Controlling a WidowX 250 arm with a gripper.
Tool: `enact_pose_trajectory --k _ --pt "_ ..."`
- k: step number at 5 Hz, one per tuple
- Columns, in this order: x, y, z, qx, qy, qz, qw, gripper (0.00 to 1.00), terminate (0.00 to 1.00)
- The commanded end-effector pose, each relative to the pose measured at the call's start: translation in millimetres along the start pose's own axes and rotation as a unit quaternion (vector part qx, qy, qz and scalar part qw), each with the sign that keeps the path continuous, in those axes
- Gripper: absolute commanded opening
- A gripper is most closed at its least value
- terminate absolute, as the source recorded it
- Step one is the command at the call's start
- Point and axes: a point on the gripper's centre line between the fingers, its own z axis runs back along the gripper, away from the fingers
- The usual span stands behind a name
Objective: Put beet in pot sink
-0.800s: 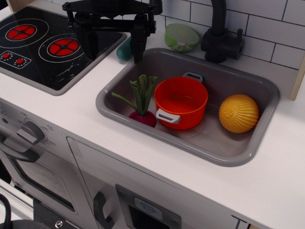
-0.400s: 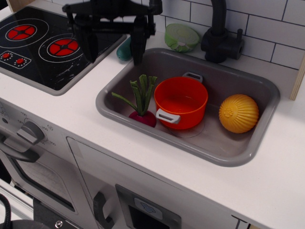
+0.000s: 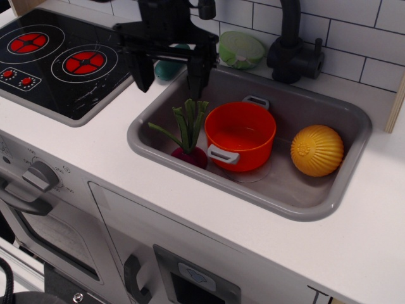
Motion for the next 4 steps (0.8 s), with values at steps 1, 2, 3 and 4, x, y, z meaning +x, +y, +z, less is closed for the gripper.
enact_pose_trajectory --k 1,2,3,4 --pt "24.3 2.2 -11.8 -0.012 -0.025 -0.034 0.9990 1.00 0.00" --pt "30.2 7.3 -26.7 0.012 -0.021 -0.033 0.9992 1.00 0.00" --pt "28.4 10.6 -37.9 0.025 -0.017 -0.047 0.9984 1.00 0.00" --pt "28.9 15.0 -39.1 0.031 -0.010 -0.041 0.9986 0.00 0.00"
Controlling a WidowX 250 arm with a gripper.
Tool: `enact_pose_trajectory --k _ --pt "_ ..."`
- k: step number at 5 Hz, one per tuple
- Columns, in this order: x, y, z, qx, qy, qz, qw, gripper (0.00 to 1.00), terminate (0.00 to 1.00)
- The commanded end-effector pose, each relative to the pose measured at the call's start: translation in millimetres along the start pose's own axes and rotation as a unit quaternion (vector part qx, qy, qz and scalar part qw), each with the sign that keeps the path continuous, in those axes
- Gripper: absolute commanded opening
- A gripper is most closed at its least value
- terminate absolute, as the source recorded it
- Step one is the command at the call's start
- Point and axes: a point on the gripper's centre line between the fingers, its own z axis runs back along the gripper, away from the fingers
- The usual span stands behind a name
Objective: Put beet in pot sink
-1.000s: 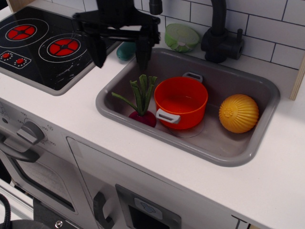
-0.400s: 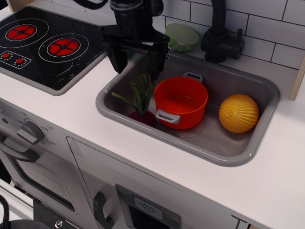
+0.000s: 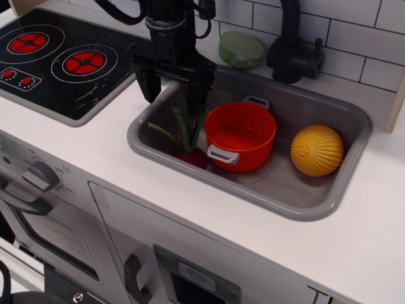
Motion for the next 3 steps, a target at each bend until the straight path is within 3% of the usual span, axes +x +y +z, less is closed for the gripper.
enact_pose_trajectory --k 1,3 --pt "6.6 5.1 1.8 0.005 -0.001 0.004 1.0000 0.00 0.00" --pt "-1.1 -2.5 1.2 -0.030 0.018 -0.003 0.9994 0.00 0.00"
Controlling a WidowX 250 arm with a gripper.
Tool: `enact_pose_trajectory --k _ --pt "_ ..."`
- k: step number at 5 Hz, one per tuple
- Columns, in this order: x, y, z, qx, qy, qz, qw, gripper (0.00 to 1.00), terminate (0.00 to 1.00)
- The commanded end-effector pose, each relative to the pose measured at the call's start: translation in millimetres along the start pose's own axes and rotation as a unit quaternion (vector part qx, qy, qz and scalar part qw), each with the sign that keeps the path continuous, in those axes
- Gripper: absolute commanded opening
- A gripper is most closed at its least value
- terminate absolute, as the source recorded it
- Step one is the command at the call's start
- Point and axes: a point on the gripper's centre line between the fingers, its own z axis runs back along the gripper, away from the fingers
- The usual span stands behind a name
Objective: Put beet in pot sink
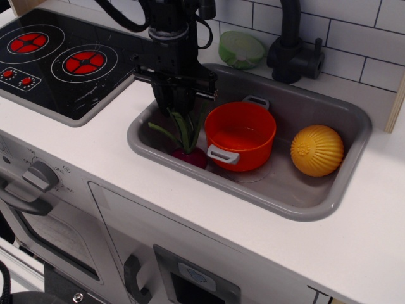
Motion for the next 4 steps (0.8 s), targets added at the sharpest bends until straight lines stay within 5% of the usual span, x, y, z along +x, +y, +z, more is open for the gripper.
enact_pose_trajectory --k 1,2,4 --pt "5.4 4.7 27.0 -0.023 -0.015 0.018 0.9995 0.00 0.00" --pt "6.0 17.1 48.2 -0.004 -0.038 0.048 0.9981 0.00 0.00" --pt "6.1 44.4 89.3 -0.013 -0.077 0.110 0.9909 0.00 0.00"
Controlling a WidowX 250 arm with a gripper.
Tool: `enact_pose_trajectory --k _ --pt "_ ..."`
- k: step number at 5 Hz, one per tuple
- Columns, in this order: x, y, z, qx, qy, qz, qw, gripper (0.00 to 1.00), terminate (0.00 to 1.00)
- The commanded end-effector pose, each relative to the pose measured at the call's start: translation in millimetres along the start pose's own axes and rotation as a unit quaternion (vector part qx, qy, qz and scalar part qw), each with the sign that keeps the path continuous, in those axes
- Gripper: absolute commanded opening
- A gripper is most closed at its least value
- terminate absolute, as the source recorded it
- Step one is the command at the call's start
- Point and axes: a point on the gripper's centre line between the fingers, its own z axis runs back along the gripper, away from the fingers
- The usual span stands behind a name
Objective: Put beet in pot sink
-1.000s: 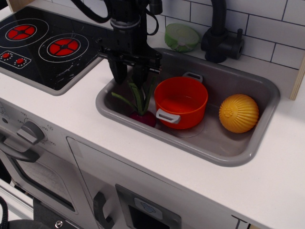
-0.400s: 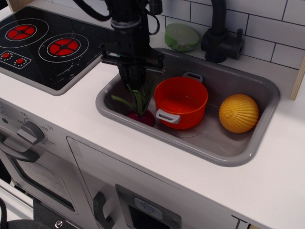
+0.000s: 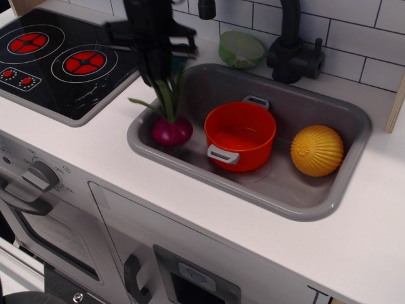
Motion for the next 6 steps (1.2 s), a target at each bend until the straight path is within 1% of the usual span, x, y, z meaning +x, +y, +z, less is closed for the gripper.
enact_pose_trajectory --k 1,2,3,4,5,6 --pt "12.3 2.3 48.2 -0.022 -0.048 0.051 0.9973 0.00 0.00" --pt "14.5 -30.8 46.1 -0.049 -0.038 0.057 0.9965 0.00 0.00" --pt "21.2 -54.7 45.7 -0.045 -0.048 0.076 0.9950 0.00 0.00" --pt "25.1 -71.8 40.4 -0.045 -0.046 0.084 0.9943 0.00 0.00" --pt "24.1 -85.1 26.4 -0.030 -0.027 0.075 0.9964 0.00 0.00" --pt "28.2 -85.0 13.8 -0.016 -0.035 0.088 0.9954 0.00 0.00"
